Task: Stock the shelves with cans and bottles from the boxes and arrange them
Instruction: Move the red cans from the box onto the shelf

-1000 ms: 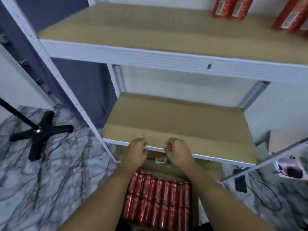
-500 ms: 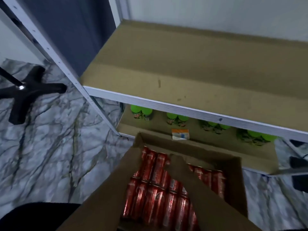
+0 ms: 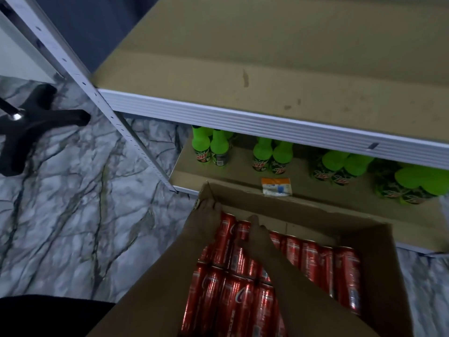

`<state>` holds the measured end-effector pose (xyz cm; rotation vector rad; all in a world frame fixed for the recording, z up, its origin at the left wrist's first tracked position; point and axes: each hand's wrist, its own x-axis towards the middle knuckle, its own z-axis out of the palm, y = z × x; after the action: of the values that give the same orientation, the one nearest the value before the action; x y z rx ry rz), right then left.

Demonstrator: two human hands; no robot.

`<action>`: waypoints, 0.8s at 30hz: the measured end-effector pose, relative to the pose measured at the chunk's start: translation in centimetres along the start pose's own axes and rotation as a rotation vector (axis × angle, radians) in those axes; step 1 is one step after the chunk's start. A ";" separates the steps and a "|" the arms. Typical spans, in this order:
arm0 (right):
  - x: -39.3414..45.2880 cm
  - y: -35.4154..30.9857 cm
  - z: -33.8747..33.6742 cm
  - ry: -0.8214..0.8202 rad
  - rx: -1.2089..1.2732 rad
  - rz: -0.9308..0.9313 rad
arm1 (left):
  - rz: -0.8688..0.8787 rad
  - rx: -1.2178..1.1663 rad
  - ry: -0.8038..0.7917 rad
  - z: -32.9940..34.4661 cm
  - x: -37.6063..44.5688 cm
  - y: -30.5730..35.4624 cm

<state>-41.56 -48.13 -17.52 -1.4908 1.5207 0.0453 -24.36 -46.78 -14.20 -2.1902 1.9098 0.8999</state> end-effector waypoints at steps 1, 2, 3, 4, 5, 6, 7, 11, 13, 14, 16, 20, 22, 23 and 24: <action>-0.2 0.2 0.4 0.025 0.014 -0.008 | 0.034 -0.008 0.020 -0.2 -0.2 0.0; -0.4 0.3 0.7 0.047 0.028 -0.016 | 0.067 -0.041 0.009 -0.3 -0.2 0.0; -0.7 0.5 0.9 0.065 0.054 -0.041 | 0.084 -0.104 -0.006 -0.5 -0.6 -0.2; -0.9 0.7 1.0 0.080 0.087 -0.074 | 0.097 -0.173 -0.031 -0.1 -0.7 -0.5; -1.1 0.9 1.1 0.094 0.114 -0.096 | 0.096 -0.249 -0.054 -0.2 -1.3 -0.5; -1.5 1.0 1.2 0.116 0.137 -0.124 | 0.095 -0.310 -0.047 -0.3 -1.9 -0.6; -2.1 1.0 1.1 0.141 0.155 -0.151 | 0.098 -0.382 -0.028 -0.2 -2.5 -0.7; -4.3 1.4 0.7 0.215 0.208 -0.242 | 0.114 -0.489 0.143 0.5 -4.2 -0.5; -4.8 1.8 0.4 0.264 0.252 -0.290 | 0.096 -0.540 0.270 0.6 -5.0 0.3; -5.0 2.0 0.1 0.280 0.286 -0.309 | 0.096 -0.561 0.307 0.6 -5.3 0.8; -5.3 2.1 -0.8 0.303 0.323 -0.345 | 0.125 -0.605 0.312 0.6 -5.7 1.7; -6.0 2.4 -3.6 0.329 0.340 -0.427 | 0.183 -0.691 0.250 -0.2 -6.0 4.0; -6.9 2.6 -5.5 0.350 0.379 -0.462 | 0.200 -0.723 0.259 -1.0 -6.3 5.7; -7.6 2.5 -6.6 0.364 0.392 -0.468 | 0.209 -0.733 0.269 -1.7 -6.6 6.5; -8.5 2.3 -7.8 0.383 0.398 -0.472 | 0.219 -0.738 0.280 -2.5 -7.0 7.4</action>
<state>-49.77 -46.08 -9.36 -1.5406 1.3221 -0.8146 -30.65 -43.36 -6.49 -2.6286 2.2308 1.6283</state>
